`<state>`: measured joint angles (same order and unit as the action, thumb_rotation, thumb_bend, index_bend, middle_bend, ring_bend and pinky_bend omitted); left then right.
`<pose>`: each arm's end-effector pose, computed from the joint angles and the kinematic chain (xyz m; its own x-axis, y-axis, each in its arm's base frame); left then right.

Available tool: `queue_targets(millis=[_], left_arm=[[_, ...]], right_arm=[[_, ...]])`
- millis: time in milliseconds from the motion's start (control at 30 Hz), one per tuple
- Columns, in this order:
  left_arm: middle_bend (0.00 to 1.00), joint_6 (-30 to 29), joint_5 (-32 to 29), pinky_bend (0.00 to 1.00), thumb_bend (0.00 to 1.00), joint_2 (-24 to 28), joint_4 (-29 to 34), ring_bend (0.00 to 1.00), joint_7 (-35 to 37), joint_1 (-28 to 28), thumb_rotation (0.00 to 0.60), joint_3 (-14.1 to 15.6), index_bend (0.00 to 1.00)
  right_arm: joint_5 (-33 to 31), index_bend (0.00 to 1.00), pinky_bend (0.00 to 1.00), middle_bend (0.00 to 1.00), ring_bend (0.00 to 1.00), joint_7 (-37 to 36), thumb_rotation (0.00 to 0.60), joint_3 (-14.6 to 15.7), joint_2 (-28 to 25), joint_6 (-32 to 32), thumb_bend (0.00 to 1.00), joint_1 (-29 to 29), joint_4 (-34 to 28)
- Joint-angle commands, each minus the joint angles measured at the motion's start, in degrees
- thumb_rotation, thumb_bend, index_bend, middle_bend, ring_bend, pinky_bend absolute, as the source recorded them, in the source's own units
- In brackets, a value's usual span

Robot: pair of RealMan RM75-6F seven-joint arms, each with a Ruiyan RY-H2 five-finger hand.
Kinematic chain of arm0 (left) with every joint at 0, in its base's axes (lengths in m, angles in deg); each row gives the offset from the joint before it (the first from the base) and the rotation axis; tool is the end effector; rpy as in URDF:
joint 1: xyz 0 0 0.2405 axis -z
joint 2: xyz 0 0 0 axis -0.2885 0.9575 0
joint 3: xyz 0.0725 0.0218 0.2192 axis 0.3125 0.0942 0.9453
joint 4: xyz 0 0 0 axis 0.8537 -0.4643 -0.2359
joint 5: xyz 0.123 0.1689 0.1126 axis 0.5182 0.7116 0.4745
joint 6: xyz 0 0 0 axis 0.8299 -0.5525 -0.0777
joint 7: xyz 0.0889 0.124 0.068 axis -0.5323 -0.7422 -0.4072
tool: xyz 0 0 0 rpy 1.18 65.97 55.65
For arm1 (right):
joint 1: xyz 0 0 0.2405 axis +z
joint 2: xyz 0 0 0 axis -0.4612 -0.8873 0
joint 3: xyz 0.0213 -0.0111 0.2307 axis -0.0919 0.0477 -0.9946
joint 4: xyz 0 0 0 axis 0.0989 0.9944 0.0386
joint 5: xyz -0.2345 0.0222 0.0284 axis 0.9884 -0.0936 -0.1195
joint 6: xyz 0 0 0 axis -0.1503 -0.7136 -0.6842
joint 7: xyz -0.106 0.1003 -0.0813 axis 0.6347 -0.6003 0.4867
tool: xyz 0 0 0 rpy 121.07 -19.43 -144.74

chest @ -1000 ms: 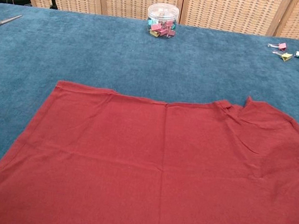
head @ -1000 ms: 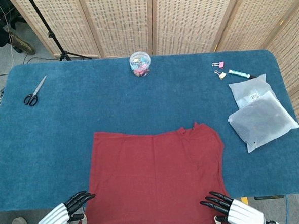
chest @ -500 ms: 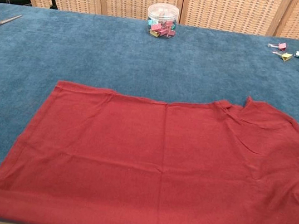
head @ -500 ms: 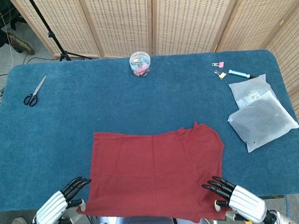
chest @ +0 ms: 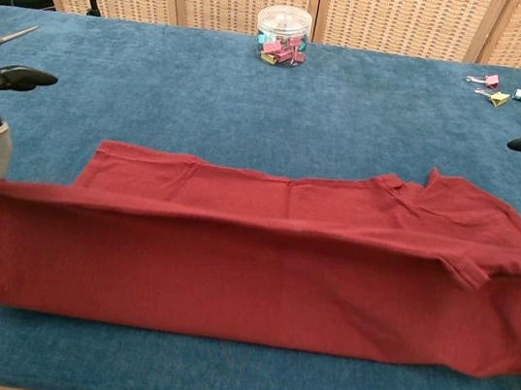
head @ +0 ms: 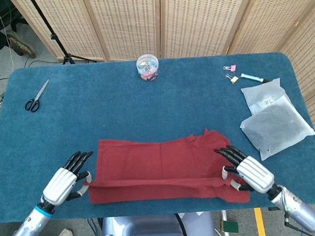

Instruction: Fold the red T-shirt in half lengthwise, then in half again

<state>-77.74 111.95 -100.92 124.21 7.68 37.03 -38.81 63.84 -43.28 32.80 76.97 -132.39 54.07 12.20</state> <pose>-0.2339 0.2213 0.0000 0.2746 0.2192 0.9362 0.8582 -0.4951 -0.1358 -0.2499 -0.2439 0.0469 0.2893 -0.3333 0.8973 -0.8335 -0.5486 0.0649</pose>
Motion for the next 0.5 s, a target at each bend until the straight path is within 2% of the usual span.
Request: queue_targets(millis=[33, 500], left_arm=[[0.0, 5.18, -4.53, 0.0, 0.45, -0.83, 0.92, 0.0, -4.14, 3.06, 0.6, -4.27, 0.75], [0.0, 15.48, -9.92, 0.0, 0.45, -3.95, -2.93, 0.0, -9.33, 10.13, 0.6, -9.89, 0.75]], right_arm=[[-4.73, 0.65, 0.0, 0.06, 0.0, 0.49, 0.6, -3.21, 0.05, 5.75, 0.62, 2.74, -0.88], [-15.61, 0.65, 0.0, 0.06, 0.0, 3.23, 0.6, -10.11, 2.9, 20.59, 0.62, 8.66, 0.28]])
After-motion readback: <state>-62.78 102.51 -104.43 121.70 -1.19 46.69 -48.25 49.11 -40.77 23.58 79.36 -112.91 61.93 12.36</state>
